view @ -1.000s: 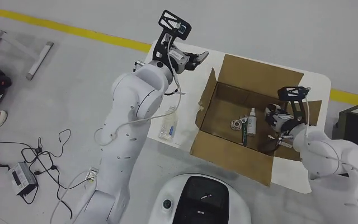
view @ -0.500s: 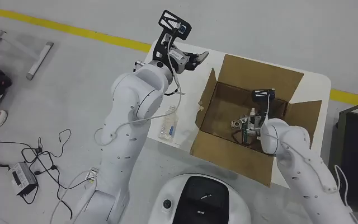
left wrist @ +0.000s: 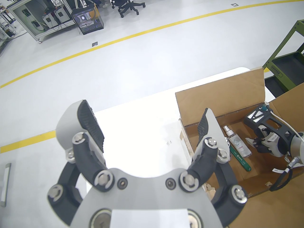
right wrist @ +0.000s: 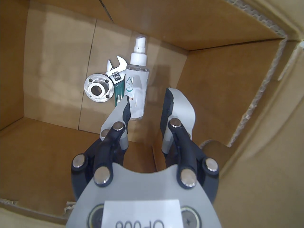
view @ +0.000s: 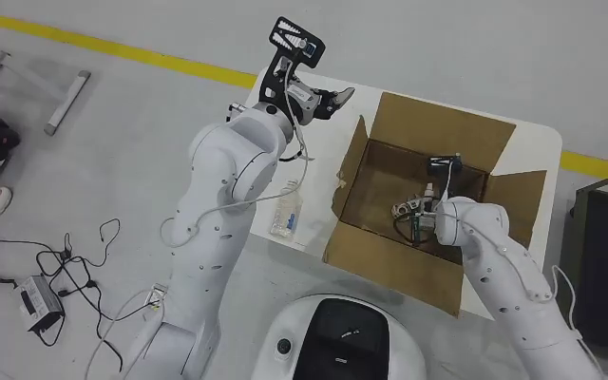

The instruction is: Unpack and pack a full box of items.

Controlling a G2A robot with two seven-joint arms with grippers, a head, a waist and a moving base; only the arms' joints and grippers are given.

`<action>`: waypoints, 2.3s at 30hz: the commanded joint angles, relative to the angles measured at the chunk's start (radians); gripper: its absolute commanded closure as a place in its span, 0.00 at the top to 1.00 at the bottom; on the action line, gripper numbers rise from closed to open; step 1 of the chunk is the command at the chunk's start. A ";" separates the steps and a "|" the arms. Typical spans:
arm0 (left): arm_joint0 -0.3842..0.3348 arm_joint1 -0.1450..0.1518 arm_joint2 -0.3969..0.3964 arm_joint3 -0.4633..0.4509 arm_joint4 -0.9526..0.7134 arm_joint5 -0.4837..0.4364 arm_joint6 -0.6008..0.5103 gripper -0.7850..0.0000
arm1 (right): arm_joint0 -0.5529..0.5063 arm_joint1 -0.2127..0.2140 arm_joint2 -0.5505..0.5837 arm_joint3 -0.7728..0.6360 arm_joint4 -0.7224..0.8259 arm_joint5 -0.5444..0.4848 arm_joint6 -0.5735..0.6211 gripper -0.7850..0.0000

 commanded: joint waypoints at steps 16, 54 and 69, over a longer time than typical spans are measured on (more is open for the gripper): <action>0.000 0.000 0.000 0.000 0.000 0.000 0.000 1.00 | 0.006 -0.030 -0.007 0.097 -0.006 -0.031 0.000 0.51; 0.000 0.000 0.000 0.000 0.000 0.000 0.000 1.00 | 0.069 -0.103 -0.031 0.275 0.006 -0.075 -0.043 0.00; 0.000 0.000 0.000 0.000 0.000 0.000 0.000 1.00 | 0.020 -0.101 0.024 0.156 -0.041 -0.116 -0.032 0.08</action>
